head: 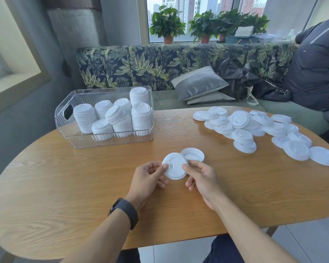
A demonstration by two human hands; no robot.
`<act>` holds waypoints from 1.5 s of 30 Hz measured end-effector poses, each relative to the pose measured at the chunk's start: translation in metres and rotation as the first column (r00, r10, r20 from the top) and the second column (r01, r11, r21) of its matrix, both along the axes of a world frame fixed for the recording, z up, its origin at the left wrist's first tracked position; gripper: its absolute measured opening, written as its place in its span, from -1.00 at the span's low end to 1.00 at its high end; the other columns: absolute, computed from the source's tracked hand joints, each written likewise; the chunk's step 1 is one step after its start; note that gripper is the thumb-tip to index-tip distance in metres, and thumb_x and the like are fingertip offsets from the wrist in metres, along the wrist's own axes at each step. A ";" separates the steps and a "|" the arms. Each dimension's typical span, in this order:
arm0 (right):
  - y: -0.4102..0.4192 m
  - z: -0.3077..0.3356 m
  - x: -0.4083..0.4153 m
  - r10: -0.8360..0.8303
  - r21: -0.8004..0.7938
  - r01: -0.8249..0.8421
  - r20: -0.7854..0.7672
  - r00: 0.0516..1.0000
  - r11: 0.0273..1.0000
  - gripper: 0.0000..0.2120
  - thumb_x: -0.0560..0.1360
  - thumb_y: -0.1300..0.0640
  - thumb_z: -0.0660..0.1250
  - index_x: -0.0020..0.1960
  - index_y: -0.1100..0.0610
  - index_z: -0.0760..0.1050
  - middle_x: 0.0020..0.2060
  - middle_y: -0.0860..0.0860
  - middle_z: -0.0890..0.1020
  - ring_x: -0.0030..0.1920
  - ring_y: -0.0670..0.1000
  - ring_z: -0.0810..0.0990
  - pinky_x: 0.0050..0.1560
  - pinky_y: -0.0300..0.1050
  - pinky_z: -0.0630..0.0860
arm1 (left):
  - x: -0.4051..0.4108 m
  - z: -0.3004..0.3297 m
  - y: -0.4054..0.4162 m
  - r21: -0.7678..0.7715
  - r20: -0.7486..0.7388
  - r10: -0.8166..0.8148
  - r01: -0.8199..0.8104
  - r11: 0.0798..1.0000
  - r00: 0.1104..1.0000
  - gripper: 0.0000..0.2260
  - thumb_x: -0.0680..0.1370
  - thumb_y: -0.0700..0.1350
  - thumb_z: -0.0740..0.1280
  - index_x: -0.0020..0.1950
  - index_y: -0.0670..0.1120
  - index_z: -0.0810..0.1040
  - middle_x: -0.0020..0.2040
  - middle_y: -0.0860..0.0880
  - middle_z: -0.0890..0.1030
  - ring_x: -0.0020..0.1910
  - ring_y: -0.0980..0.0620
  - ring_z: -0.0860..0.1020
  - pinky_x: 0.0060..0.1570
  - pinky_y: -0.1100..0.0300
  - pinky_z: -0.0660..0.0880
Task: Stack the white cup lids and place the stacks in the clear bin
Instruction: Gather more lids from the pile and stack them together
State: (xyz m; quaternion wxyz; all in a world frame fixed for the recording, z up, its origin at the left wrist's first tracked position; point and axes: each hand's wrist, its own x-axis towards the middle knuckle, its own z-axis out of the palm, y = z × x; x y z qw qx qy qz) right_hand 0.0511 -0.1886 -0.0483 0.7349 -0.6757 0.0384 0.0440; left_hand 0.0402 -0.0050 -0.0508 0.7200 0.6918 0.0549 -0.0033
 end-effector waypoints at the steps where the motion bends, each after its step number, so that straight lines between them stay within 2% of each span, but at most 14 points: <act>1: 0.000 0.000 0.000 0.004 -0.013 -0.004 0.005 1.000 1.000 -0.79 0.58 0.14 0.46 0.20 0.16 0.64 -0.29 -0.03 0.71 -0.44 -0.05 0.52 -0.45 -0.19 0.46 | 0.000 0.000 0.000 -0.003 0.001 0.005 -0.005 1.000 1.000 -0.78 0.59 -0.07 0.46 0.12 -0.21 0.65 -0.24 -0.18 0.69 -0.32 -0.01 0.62 -0.27 0.17 0.60; 6: 0.001 0.000 -0.001 0.014 -0.040 -0.014 0.011 1.000 0.999 -0.77 0.58 0.13 0.46 0.21 0.15 0.64 -0.30 -0.06 0.71 -0.47 -0.07 0.51 -0.47 -0.21 0.45 | 0.001 0.001 0.000 -0.018 -0.008 0.024 -0.024 1.000 1.000 -0.76 0.62 -0.01 0.43 0.12 -0.17 0.66 -0.27 -0.17 0.68 -0.34 -0.03 0.61 -0.26 0.12 0.58; 10: 0.000 0.002 -0.001 0.045 -0.075 -0.043 0.020 0.999 0.996 -0.77 0.56 0.12 0.48 0.20 0.14 0.64 -0.46 -0.09 0.64 -0.50 -0.07 0.50 -0.47 -0.21 0.45 | 0.001 0.002 0.000 0.023 0.001 -0.011 0.011 1.000 1.000 -0.75 0.65 0.01 0.38 0.13 -0.17 0.65 -0.30 -0.11 0.67 -0.36 0.00 0.61 -0.32 0.17 0.58; 14: 0.001 -0.004 0.000 -0.136 -0.167 0.149 0.089 0.987 0.975 -0.92 0.56 0.08 0.47 0.03 0.05 0.67 -0.40 0.01 0.67 -0.49 -0.02 0.57 -0.40 -0.14 0.50 | 0.003 -0.002 0.001 0.004 -0.017 0.050 -0.050 0.999 0.999 -0.71 0.66 0.00 0.36 0.15 -0.24 0.60 -0.35 -0.16 0.64 -0.41 -0.03 0.59 -0.37 0.16 0.57; 17: 0.002 -0.016 0.006 -0.299 -0.336 0.388 0.287 0.910 0.858 -0.95 0.56 0.12 0.41 -0.07 -0.01 0.61 -0.19 -0.10 0.67 -0.18 -0.06 0.64 -0.11 -0.10 0.54 | 0.003 -0.005 0.001 -0.019 -0.003 0.142 -0.142 0.990 0.990 -0.71 0.67 0.01 0.34 0.15 -0.23 0.57 -0.37 -0.18 0.63 -0.42 -0.07 0.59 -0.37 0.13 0.57; 21: 0.002 -0.024 0.019 -0.219 -0.602 0.393 0.343 0.914 0.696 -0.74 0.51 0.19 0.40 0.17 -0.02 0.59 0.11 -0.10 0.49 0.18 -0.02 0.48 0.09 -0.14 0.42 | 0.002 -0.006 0.000 -0.044 0.019 0.195 -0.194 0.980 0.981 -0.71 0.68 0.02 0.33 0.19 -0.21 0.53 -0.35 -0.22 0.65 -0.40 -0.13 0.59 -0.36 0.09 0.59; 24: 0.001 -0.030 0.029 -0.182 -0.728 0.398 0.361 0.915 0.558 -0.63 0.47 0.15 0.43 0.27 0.02 0.63 0.24 -0.02 0.50 0.26 0.07 0.37 0.28 -0.07 0.39 | 0.001 -0.004 -0.001 -0.059 0.022 0.211 -0.209 0.976 0.977 -0.72 0.68 0.02 0.33 0.18 -0.19 0.52 -0.34 -0.24 0.66 -0.40 -0.13 0.60 -0.37 0.11 0.60; 28: 0.002 -0.035 0.033 -0.172 -0.771 0.398 0.362 0.916 0.498 -0.79 0.50 0.08 0.46 0.13 -0.03 0.70 0.35 -0.04 0.52 0.36 0.09 0.34 0.35 0.01 0.36 | 0.000 -0.003 -0.002 -0.067 0.026 0.221 -0.219 0.973 0.975 -0.73 0.68 0.02 0.33 0.16 -0.19 0.51 -0.33 -0.22 0.66 -0.40 -0.11 0.62 -0.39 0.13 0.60; 31: 0.002 -0.035 0.034 -0.203 -0.712 0.465 0.426 0.882 0.526 -0.93 0.51 0.10 0.49 -0.01 0.01 0.71 0.32 -0.04 0.57 0.34 0.11 0.37 0.31 0.00 0.33 | 0.001 -0.004 -0.002 -0.065 0.026 0.228 -0.226 0.972 0.973 -0.73 0.68 0.02 0.34 0.16 -0.19 0.52 -0.32 -0.21 0.66 -0.40 -0.10 0.63 -0.39 0.12 0.60; 34: 0.004 -0.036 0.031 -0.240 -0.565 0.550 0.530 0.813 0.615 -0.91 0.54 0.16 0.47 0.05 0.12 0.66 0.21 -0.01 0.65 0.28 0.14 0.46 0.30 0.03 0.38 | 0.002 -0.005 -0.002 -0.061 0.019 0.236 -0.234 0.970 0.972 -0.72 0.67 0.02 0.34 0.16 -0.21 0.51 -0.28 -0.30 0.66 -0.42 -0.11 0.62 -0.40 0.11 0.60; 37: 0.004 -0.024 0.022 -0.340 -0.431 0.514 0.419 0.842 0.742 -0.84 0.65 0.07 0.33 0.18 0.10 0.57 0.07 -0.05 0.66 0.14 0.05 0.55 0.14 -0.06 0.44 | 0.002 -0.006 -0.002 -0.056 0.016 0.222 -0.221 0.974 0.975 -0.72 0.68 0.01 0.34 0.17 -0.22 0.51 -0.17 -0.40 0.66 -0.43 -0.09 0.63 -0.41 0.13 0.59; 40: 0.004 -0.017 0.015 -0.377 -0.302 0.485 0.352 0.857 0.821 -0.90 0.68 0.02 0.27 0.15 -0.01 0.52 -0.08 -0.23 0.63 0.00 -0.11 0.60 -0.04 -0.26 0.41 | 0.001 -0.004 -0.002 -0.038 0.016 0.200 -0.200 0.979 0.980 -0.72 0.68 0.02 0.33 0.17 -0.21 0.51 -0.15 -0.39 0.67 -0.42 -0.08 0.64 -0.39 0.14 0.60; 43: 0.002 -0.016 0.013 -0.382 -0.224 0.463 0.325 0.865 0.857 -0.90 0.68 0.02 0.29 0.18 -0.04 0.52 -0.06 -0.27 0.61 0.01 -0.30 0.60 -0.02 -0.48 0.42 | 0.001 -0.003 -0.002 -0.027 0.010 0.187 -0.187 0.982 0.982 -0.72 0.69 0.02 0.32 0.17 -0.20 0.51 -0.11 -0.38 0.68 -0.41 -0.06 0.65 -0.38 0.16 0.61; 45: -0.001 -0.017 0.015 -0.364 -0.215 0.423 0.264 0.893 0.880 -0.80 0.67 0.03 0.29 0.24 0.05 0.58 0.00 -0.20 0.65 0.07 -0.24 0.62 0.09 -0.39 0.48 | 0.001 -0.004 -0.003 -0.016 0.008 0.172 -0.172 0.985 0.985 -0.72 0.69 0.02 0.31 0.17 -0.20 0.51 -0.11 -0.38 0.68 -0.39 -0.07 0.66 -0.37 0.16 0.61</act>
